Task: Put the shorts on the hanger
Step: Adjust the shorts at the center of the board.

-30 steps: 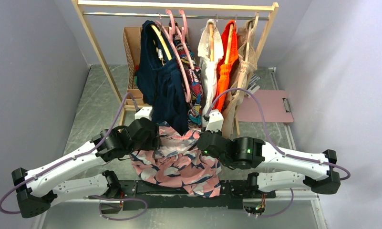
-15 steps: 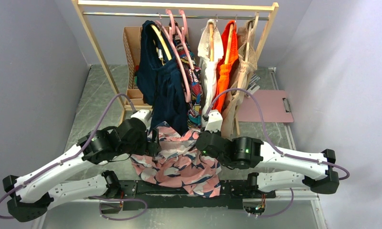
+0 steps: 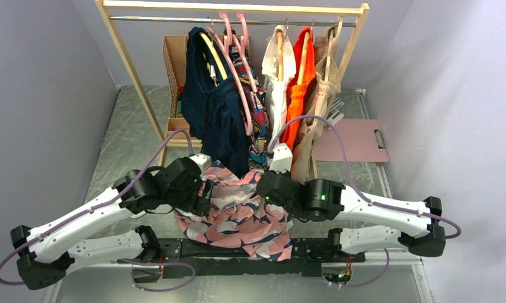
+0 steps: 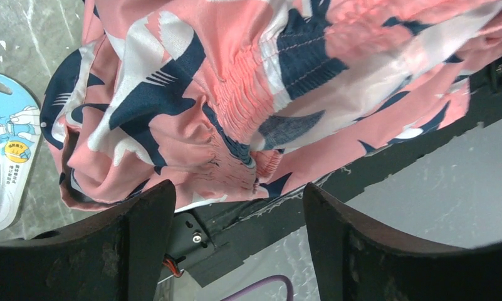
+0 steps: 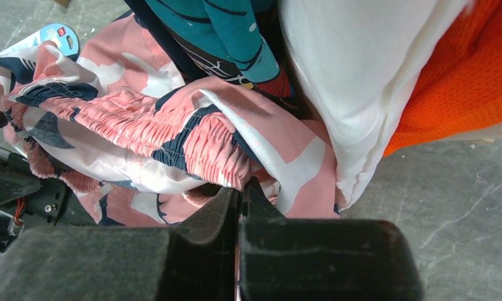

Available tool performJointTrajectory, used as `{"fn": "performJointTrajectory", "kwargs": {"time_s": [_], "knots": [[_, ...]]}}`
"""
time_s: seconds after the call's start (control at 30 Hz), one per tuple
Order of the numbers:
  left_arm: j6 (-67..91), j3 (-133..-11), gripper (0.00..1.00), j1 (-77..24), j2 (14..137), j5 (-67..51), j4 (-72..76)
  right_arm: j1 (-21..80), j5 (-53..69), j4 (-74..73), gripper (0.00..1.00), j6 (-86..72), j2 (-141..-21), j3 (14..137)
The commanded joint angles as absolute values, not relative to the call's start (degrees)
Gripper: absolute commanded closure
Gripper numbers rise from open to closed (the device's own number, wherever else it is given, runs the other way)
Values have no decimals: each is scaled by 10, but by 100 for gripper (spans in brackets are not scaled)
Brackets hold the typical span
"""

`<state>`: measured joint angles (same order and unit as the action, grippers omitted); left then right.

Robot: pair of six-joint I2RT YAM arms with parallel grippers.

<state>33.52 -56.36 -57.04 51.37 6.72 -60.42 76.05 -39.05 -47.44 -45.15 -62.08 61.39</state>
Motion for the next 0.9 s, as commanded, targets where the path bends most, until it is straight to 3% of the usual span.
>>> {"fn": "performJointTrajectory", "kwargs": {"time_s": [0.0,0.13,0.4,0.57,0.7,0.87], "knots": [[317,-543,23,-568,541,60,-604,753,-403,-464,100,-443,-621,629],[327,-546,29,-568,563,102,-603,752,-399,-463,100,-441,-620,632],[339,-554,55,-568,589,143,-619,751,-394,-465,100,-440,-608,627],[366,-580,91,-568,590,196,-652,751,-372,-440,100,-415,-589,623],[398,-650,93,-568,569,259,-689,751,-285,-374,100,-313,-566,627],[351,-777,93,-568,490,278,-617,751,-235,-395,100,-202,-589,754]]}}
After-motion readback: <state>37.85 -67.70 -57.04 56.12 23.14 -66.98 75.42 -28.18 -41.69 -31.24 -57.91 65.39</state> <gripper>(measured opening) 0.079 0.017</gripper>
